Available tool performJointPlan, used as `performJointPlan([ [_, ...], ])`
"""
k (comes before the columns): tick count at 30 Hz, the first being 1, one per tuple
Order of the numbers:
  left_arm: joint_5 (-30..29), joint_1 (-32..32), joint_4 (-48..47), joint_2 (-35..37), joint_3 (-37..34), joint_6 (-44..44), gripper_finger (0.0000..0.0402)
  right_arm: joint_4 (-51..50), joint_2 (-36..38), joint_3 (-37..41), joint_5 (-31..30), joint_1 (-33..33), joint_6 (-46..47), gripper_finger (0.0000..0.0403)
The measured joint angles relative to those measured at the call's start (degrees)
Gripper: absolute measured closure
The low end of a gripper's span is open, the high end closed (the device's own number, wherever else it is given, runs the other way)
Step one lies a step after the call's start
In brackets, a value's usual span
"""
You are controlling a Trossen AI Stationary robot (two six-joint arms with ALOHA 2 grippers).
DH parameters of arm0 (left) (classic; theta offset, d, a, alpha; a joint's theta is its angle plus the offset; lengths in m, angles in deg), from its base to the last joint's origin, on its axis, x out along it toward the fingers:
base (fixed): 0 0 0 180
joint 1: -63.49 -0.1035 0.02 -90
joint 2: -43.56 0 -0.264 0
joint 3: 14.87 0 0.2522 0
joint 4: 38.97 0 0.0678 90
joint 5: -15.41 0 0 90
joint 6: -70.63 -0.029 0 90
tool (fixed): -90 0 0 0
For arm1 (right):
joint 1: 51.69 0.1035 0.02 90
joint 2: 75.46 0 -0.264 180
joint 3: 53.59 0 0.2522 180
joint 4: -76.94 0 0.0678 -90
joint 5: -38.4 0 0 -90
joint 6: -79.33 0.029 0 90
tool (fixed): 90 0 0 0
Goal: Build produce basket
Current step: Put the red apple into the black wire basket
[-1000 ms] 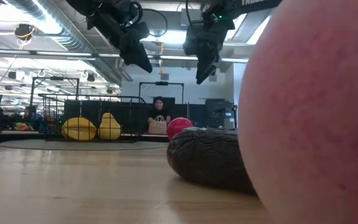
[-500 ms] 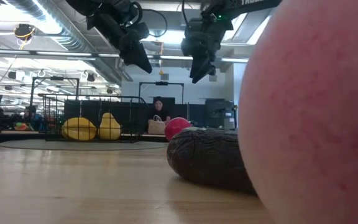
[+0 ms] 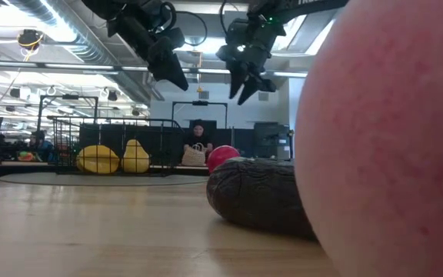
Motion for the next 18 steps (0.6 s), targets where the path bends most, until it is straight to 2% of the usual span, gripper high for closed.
performJointPlan([
  [3,0.0,0.0,0.0,0.0,0.0,0.0,0.0327,2.2,0.0,0.0,-1.3,0.1,6.9,0.0271],
  [6,0.0,0.0,0.0,0.0,0.0,0.0,0.0327,3.3,0.0,0.0,-4.0,0.0,19.0,0.0271],
  [10,0.0,0.0,0.0,0.0,0.0,0.0,0.0327,5.7,0.0,0.0,-4.4,0.0,29.8,0.0257],
  [13,0.0,0.0,0.0,0.0,0.0,0.0,0.0327,6.9,0.0,0.4,-4.3,0.0,34.8,0.0222],
  [18,0.0,0.0,0.0,0.0,0.0,0.0,0.0327,8.2,-0.1,3.1,-4.2,-0.1,40.8,0.0132],
])
